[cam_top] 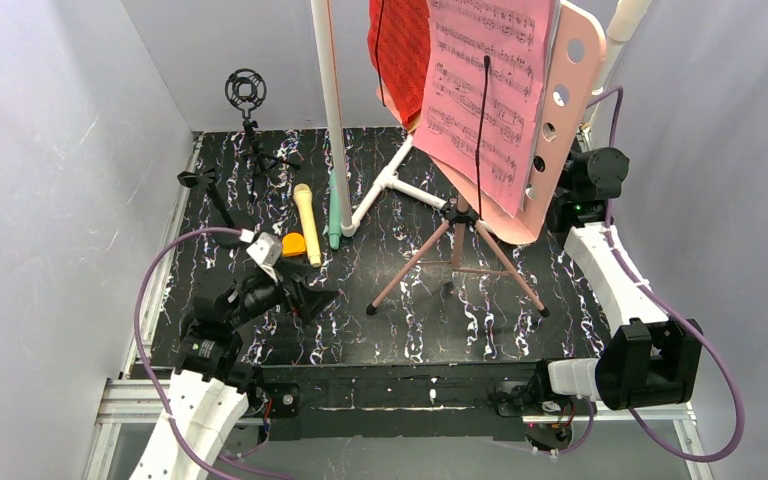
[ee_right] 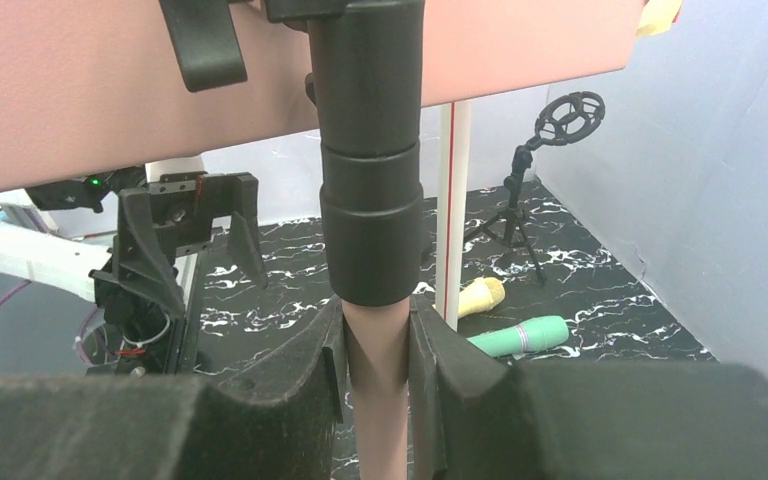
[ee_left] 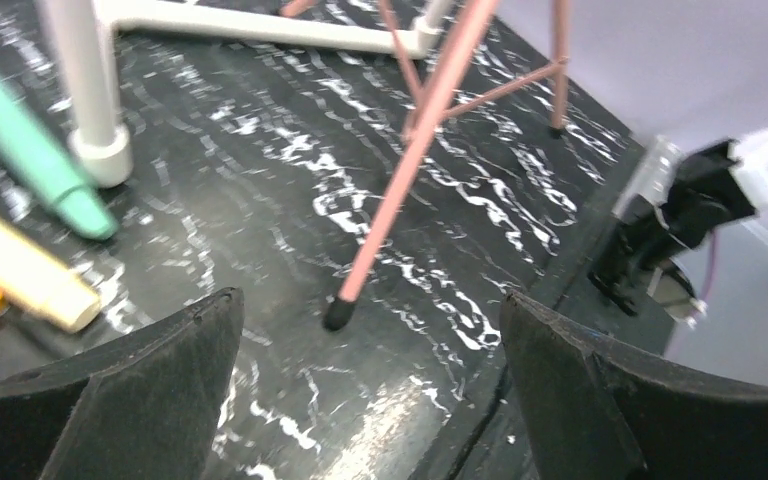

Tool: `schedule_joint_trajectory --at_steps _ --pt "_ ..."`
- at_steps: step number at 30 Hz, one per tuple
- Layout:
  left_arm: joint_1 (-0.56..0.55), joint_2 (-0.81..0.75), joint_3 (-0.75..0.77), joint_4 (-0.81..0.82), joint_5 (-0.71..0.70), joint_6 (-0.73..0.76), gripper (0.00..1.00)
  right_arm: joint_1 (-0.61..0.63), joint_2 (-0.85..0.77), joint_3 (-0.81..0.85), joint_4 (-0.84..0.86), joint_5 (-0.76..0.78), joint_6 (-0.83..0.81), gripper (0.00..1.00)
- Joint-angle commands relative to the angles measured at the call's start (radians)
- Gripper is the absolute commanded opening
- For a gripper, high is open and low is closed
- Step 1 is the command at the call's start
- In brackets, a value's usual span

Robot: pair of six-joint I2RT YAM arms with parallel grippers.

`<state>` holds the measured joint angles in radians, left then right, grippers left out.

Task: Pack up the instrument practice props
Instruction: Adjust the music stand at the center of the board.

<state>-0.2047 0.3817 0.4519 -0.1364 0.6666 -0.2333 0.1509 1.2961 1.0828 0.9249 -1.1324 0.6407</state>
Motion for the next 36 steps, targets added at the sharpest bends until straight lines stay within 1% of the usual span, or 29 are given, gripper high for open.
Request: schedule_joint_trajectory --at_steps 1,3,5,6,7,9,11,13,15,17,18,22,27,28,30,31,32,34,35,36 --pt "-0.135 0.093 0.037 0.173 0.022 0.014 0.98 0.003 -0.106 0.009 0.165 0.064 0.046 0.01" --pt "-0.279 0.178 0.091 0.172 -0.085 0.092 0.98 0.003 -0.112 0.007 0.144 0.063 0.033 0.01" --pt "-0.415 0.288 0.147 0.174 -0.181 0.213 0.98 0.001 -0.121 0.002 0.113 0.065 0.015 0.01" --pt "-0.464 0.347 0.174 0.176 -0.211 0.301 0.98 0.001 -0.126 -0.004 0.104 0.067 0.009 0.01" --pt "-0.5 0.417 0.2 0.183 -0.226 0.358 0.98 0.0 -0.132 -0.011 0.098 0.068 0.004 0.01" --pt "-0.528 0.549 0.237 0.224 -0.207 0.419 0.98 -0.001 -0.143 -0.025 0.087 0.068 -0.005 0.01" --pt "-0.538 0.657 0.241 0.325 -0.174 0.436 0.98 -0.001 -0.154 -0.035 0.068 0.067 -0.018 0.01" --pt "-0.546 0.744 0.231 0.446 -0.171 0.436 0.98 -0.001 -0.164 -0.041 0.049 0.066 -0.032 0.01" --pt "-0.559 0.827 0.249 0.503 -0.209 0.44 0.98 -0.001 -0.171 -0.048 0.036 0.065 -0.042 0.01" --pt "-0.571 0.915 0.283 0.537 -0.256 0.448 0.95 0.001 -0.174 -0.05 0.03 0.065 -0.044 0.01" --pt "-0.576 0.952 0.299 0.555 -0.264 0.444 0.92 0.001 -0.176 -0.052 0.029 0.066 -0.045 0.01" --pt "-0.594 1.049 0.355 0.606 -0.254 0.413 0.82 0.001 -0.179 -0.054 0.029 0.066 -0.047 0.01" --pt "-0.612 1.107 0.382 0.679 -0.223 0.358 0.75 0.001 -0.181 -0.056 0.029 0.068 -0.047 0.01" --pt "-0.614 1.115 0.383 0.694 -0.218 0.348 0.72 0.001 -0.181 -0.056 0.029 0.068 -0.047 0.01" --pt "-0.615 1.132 0.388 0.709 -0.214 0.329 0.59 0.001 -0.182 -0.055 0.029 0.066 -0.047 0.01" --pt "-0.616 1.138 0.391 0.713 -0.213 0.32 0.49 0.001 -0.182 -0.054 0.029 0.066 -0.047 0.01" --pt "-0.619 1.146 0.393 0.714 -0.213 0.313 0.36 0.001 -0.182 -0.051 0.029 0.065 -0.047 0.01" --pt "-0.625 1.151 0.392 0.717 -0.219 0.313 0.16 0.0 -0.182 -0.044 0.029 0.064 -0.051 0.01" --pt "-0.628 1.15 0.39 0.718 -0.227 0.32 0.06 0.0 -0.182 -0.038 0.029 0.063 -0.054 0.01" --pt "-0.634 1.146 0.39 0.717 -0.24 0.329 0.0 -0.001 -0.181 -0.03 0.027 0.061 -0.058 0.01"
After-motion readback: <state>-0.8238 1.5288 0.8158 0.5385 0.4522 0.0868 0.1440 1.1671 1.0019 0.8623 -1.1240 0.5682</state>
